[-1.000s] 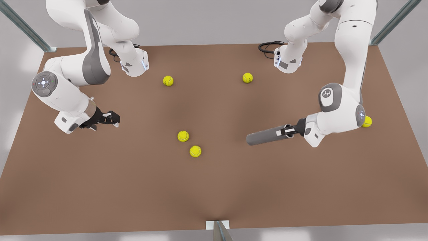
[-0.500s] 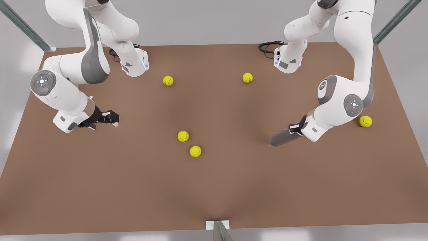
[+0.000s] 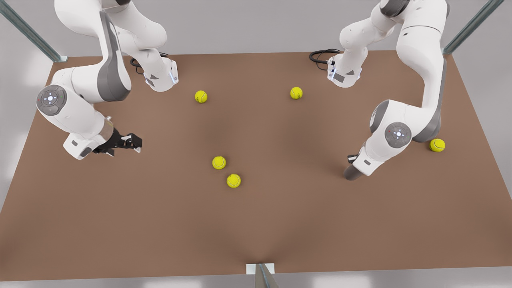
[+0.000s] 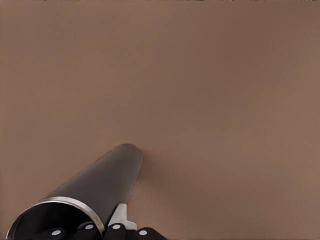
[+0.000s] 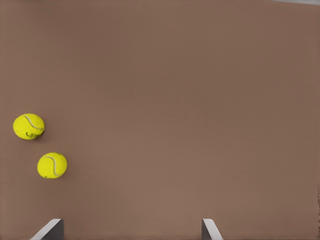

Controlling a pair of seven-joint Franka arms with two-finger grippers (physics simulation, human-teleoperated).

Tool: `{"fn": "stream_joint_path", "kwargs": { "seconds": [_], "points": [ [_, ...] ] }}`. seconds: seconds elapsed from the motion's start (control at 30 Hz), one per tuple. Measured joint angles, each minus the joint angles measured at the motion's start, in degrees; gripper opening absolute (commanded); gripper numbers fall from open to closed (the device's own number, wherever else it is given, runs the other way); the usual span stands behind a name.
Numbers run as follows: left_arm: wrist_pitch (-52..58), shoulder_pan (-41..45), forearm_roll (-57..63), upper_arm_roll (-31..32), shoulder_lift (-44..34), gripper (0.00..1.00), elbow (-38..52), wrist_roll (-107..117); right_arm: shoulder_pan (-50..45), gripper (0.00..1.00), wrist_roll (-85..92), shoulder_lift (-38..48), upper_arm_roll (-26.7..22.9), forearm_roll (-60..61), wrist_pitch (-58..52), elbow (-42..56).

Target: Put the tennis tube upright

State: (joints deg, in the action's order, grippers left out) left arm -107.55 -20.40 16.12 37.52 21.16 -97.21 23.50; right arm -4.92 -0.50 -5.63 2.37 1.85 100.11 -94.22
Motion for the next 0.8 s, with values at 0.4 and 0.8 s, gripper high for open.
{"fn": "stream_joint_path", "kwargs": {
  "seconds": [0.4, 0.8],
  "points": [
    [-0.4, 0.0, 0.5, 0.4, 2.5, 0.21, 1.1, 0.0, -0.2, 1.0, -0.1, -0.4, 0.0, -0.1, 0.1, 0.0],
    [0.2, 0.8, -0.7, 0.4, 3.8, 0.94, 2.3, -0.2, -0.2, 1.0, -0.1, -0.5, 0.0, -0.1, 0.3, -0.3]
  ]
}}
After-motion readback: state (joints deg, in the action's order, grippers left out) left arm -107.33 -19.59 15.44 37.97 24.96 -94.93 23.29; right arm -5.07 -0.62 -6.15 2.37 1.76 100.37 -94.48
